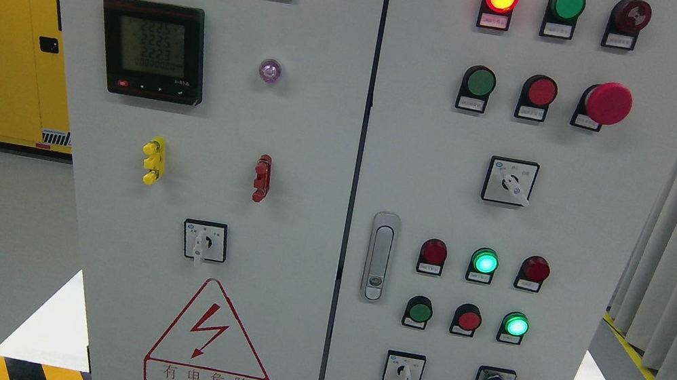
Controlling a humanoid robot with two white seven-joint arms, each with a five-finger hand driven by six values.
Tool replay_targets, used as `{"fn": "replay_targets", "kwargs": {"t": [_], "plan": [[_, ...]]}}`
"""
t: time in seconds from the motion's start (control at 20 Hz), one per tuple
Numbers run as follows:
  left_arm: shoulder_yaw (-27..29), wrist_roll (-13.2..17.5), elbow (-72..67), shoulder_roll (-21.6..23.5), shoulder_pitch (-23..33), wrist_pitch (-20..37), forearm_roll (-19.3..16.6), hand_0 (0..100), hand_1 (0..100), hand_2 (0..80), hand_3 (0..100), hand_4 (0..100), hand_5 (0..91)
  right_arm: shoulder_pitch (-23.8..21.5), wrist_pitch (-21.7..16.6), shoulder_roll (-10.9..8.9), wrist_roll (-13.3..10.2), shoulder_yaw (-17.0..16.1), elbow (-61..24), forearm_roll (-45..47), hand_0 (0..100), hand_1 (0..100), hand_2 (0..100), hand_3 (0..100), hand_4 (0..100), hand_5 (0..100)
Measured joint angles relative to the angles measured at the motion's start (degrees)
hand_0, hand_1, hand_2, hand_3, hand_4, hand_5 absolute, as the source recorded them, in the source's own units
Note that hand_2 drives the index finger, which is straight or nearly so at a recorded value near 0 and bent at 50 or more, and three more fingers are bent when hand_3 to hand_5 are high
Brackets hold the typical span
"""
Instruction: Turn on light switch 1
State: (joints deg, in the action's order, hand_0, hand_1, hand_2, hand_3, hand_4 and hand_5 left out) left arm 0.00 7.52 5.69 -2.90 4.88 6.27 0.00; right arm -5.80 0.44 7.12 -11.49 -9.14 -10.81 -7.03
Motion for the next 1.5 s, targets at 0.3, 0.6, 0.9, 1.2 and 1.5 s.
{"fn": "replay_targets", "kwargs": {"t": [0.3, 0.6, 0.9, 1.2, 1.5], "plan": [[0.00, -0.04, 0.03, -0.07, 0.02, -0.02, 0.00, 24, 0, 0.0, 0, 0, 0.0, 0.00, 0.00, 0.00, 0.03, 0.00, 0.00, 0.00, 0, 50, 4, 0, 0, 0], [0.00, -0.26, 0.16, -0.06, 0.03, -0.09, 0.00, 24, 0, 0.0, 0, 0, 0.0, 0.00, 0.00, 0.00, 0.04, 0.00, 0.00, 0.00, 0, 50, 4, 0, 0, 0], [0.00, -0.43, 0.79, -0.07, 0.24, -0.14, 0.00, 24, 0, 0.0, 0, 0, 0.0, 0.00, 0.00, 0.00, 0.05, 0.00, 0.00, 0.00, 0, 50, 4, 0, 0, 0], [0.00, -2.98, 6.90, 0.09, 3.74, 0.31, 0.00, 22, 6, 0.0, 0, 0, 0.0, 0.00, 0.00, 0.00, 0.05, 0.00, 0.00, 0.00, 0, 50, 4, 0, 0, 0], [2.52, -3.56, 18.78, 0.97, 9.04, 5.40, 0.00, 29, 17, 0.0, 22, 10, 0.0, 0.00, 0.00, 0.00, 0.05, 0.00, 0.00, 0.00, 0, 50, 4, 0, 0, 0]]}}
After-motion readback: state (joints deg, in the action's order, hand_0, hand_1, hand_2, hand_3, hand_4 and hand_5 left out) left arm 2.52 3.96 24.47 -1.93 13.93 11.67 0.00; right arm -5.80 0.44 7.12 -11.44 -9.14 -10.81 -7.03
